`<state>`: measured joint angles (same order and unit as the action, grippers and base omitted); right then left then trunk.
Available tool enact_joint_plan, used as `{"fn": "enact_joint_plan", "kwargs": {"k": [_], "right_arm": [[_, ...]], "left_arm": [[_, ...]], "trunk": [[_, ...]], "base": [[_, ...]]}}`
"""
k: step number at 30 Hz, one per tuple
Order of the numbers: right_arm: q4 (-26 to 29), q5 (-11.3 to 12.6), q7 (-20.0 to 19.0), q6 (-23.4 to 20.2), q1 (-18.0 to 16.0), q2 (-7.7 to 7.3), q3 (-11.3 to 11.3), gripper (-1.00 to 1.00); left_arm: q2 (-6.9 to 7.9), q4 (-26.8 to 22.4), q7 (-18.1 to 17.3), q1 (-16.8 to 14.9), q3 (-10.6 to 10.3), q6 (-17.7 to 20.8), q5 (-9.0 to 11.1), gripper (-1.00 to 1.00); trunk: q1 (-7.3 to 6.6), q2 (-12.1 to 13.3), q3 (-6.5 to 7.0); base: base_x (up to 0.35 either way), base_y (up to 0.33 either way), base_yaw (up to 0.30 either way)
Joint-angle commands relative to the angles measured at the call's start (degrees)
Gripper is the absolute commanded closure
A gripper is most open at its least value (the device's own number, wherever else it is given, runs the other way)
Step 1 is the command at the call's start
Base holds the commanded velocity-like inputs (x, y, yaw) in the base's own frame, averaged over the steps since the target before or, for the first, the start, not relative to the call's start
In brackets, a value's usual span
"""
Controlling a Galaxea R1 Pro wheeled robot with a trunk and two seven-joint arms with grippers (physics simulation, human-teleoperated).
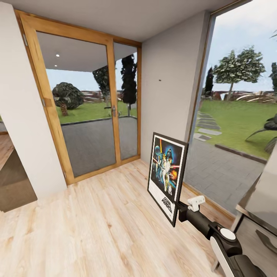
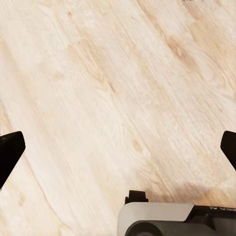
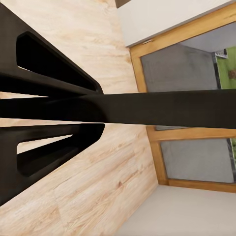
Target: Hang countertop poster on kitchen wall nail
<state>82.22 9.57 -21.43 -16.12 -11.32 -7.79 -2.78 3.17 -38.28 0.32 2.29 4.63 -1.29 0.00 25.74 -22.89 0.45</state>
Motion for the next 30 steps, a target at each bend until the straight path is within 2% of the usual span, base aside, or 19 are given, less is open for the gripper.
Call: {"fn": "enact_joint_plan", "kwargs": {"k": [1, 30], "right_arm": [[0.0, 0.8, -0.1, -0.5, 0.0, -0.03, 0.0, 1.00], [0.0, 0.7, -0.1, -0.5, 0.0, -0.03, 0.0, 1.00]], "left_arm": [[0.01, 0.0, 0.0, 0.0, 0.0, -0.1, 0.0, -1.00], [0.07, 0.1, 0.0, 0.0, 0.0, 0.0, 0.0, -1.00]], "trunk": [[0.04, 0.0, 0.00], [0.04, 0.0, 0.00]], "base": [[0.189, 0.170, 0.000], [0.235, 0.229, 0.000]]}}
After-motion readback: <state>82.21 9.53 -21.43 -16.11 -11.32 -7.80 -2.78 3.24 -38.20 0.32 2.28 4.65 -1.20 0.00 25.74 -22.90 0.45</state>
